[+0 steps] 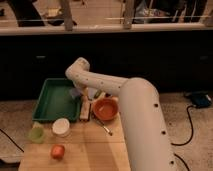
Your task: Wipe tray with sponge
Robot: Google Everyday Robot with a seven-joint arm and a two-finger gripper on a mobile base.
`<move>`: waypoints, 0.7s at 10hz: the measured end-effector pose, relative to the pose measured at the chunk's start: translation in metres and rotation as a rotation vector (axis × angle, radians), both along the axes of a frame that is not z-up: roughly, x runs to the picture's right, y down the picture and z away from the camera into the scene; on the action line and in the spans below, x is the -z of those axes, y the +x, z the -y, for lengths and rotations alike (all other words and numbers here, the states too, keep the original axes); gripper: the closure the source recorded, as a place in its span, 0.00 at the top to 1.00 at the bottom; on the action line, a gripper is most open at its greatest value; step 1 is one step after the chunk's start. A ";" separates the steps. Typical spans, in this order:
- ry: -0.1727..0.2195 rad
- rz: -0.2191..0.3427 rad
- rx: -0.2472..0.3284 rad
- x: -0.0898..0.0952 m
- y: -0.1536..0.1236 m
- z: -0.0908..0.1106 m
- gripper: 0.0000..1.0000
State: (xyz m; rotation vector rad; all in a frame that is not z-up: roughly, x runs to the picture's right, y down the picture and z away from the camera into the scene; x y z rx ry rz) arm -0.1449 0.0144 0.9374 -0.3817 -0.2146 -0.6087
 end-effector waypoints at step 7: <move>-0.003 0.009 0.030 0.012 -0.004 -0.001 0.00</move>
